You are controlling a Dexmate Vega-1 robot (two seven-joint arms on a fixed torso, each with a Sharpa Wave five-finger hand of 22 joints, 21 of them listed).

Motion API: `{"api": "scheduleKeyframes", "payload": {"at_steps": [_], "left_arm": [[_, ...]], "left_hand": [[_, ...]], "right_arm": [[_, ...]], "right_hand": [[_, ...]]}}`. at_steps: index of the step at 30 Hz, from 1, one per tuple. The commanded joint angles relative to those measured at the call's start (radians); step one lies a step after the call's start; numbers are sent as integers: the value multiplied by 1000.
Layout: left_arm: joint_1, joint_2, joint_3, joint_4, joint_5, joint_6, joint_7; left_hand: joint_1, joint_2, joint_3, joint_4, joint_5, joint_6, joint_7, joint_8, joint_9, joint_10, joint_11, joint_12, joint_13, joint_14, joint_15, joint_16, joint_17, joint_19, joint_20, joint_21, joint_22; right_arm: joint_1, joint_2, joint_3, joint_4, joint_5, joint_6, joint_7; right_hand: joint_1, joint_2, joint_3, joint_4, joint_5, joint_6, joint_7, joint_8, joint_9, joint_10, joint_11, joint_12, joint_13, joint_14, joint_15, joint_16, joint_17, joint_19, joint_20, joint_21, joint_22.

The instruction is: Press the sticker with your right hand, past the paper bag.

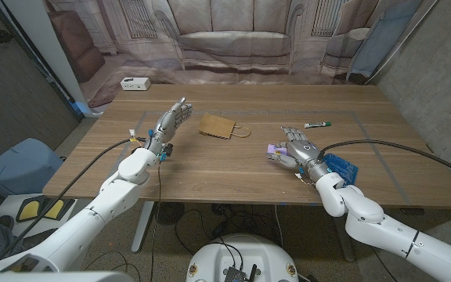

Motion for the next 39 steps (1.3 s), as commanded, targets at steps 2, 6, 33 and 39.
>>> {"api": "scheduleKeyframes", "payload": {"at_steps": [2,6,33,39], "left_arm": [[-2,0,0,9,-4,-4,-3],[0,1,-1,7,-4,-4,-2],[-5,-2,8,16,-6,2,-12],[-8,-3,9,21,-6,1,-14]], "left_hand": [[1,10,4,-5,-2,8,1,-5,3,3,2,-3,0,4,5,-2,1,8,2,-2,2],[1,11,4,-5,-2,9,0,-5,3,3,2,-2,0,4,6,-2,1,9,2,-3,2],[-1,12,2,-8,-3,21,0,-2,3,9,4,-1,0,11,4,-1,1,15,0,-16,2],[-1,13,1,-8,-3,24,2,-2,3,10,4,-1,0,11,4,-1,1,16,1,-18,2]], "right_arm": [[5,5,-10,6,10,-19,2],[7,5,-15,8,13,-24,7],[27,5,-37,24,24,-39,26],[22,3,-38,21,25,-50,26]], "right_hand": [[-7,6,6,0,5,11,4,7,1,-5,-6,8,3,-196,-4,5,3,-131,-1,6,3],[-8,6,6,0,5,22,10,10,1,-3,-7,9,2,-194,-5,7,4,-131,0,7,3],[-10,5,8,-1,5,58,22,14,1,28,-3,19,1,-173,0,17,3,-92,12,24,3],[-9,4,9,-3,5,77,32,19,1,49,-3,25,1,-163,3,20,2,-82,14,26,3]]}}
